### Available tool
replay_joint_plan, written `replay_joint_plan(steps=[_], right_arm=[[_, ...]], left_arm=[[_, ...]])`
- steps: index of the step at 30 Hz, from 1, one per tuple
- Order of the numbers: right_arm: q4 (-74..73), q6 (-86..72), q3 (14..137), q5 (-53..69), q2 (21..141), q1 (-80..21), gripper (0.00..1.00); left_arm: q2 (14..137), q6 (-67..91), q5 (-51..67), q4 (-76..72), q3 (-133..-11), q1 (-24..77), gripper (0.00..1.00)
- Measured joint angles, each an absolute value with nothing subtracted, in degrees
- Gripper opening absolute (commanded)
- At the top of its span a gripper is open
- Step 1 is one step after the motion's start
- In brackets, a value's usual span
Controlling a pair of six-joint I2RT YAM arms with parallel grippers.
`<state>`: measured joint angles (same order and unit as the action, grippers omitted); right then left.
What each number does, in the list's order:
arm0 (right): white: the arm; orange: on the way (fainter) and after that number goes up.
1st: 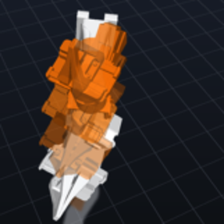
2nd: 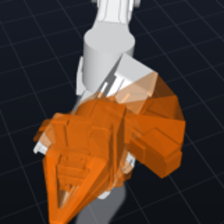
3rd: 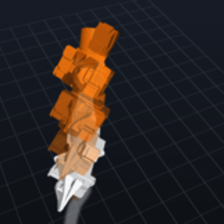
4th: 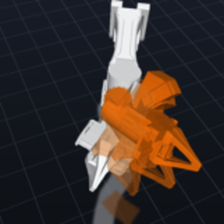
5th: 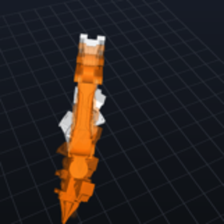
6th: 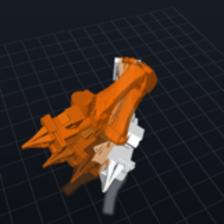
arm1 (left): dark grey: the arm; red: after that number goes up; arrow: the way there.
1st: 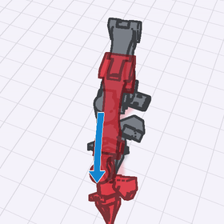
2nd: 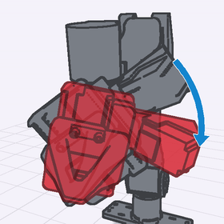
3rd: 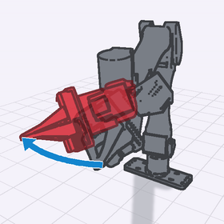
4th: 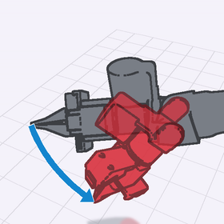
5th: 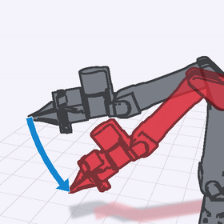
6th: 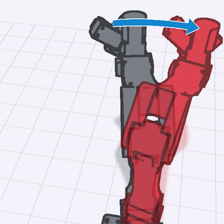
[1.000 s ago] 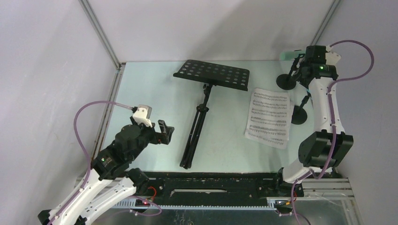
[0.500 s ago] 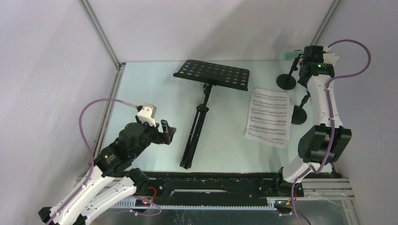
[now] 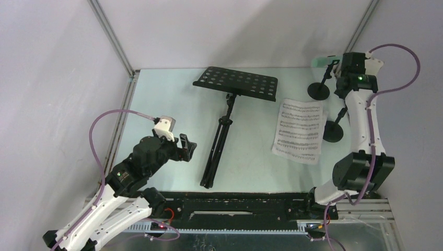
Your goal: Pack up the instrument practice props
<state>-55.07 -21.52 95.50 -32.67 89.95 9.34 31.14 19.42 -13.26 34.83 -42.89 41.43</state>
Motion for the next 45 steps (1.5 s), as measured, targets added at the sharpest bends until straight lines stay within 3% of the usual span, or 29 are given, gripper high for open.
replay_joint_plan(steps=[14, 17, 21, 35, 45], right_arm=[[-53.84, -13.58, 94.52, -38.15, 70.89, 5.56, 0.00], [-52.31, -10.04, 93.23, -41.01, 67.85, 0.71, 0.00], [-50.70, -6.50, 92.07, -41.82, 65.25, -7.31, 0.00], [-44.73, -2.94, 78.46, -34.52, 57.93, -41.01, 0.00], [-32.42, -0.56, 68.64, -21.69, 59.29, -53.17, 0.00]], left_arm=[[31.66, 19.42, -12.82, 34.81, -42.89, 41.43, 0.85], [31.59, 19.42, -12.84, 34.81, -42.89, 41.43, 0.88], [31.29, 19.33, -12.88, 34.81, -42.89, 41.43, 1.00], [22.79, 18.92, -13.61, 33.91, -41.36, 41.43, 1.00], [20.75, 22.20, -0.95, 19.25, -35.77, 41.47, 0.92]])
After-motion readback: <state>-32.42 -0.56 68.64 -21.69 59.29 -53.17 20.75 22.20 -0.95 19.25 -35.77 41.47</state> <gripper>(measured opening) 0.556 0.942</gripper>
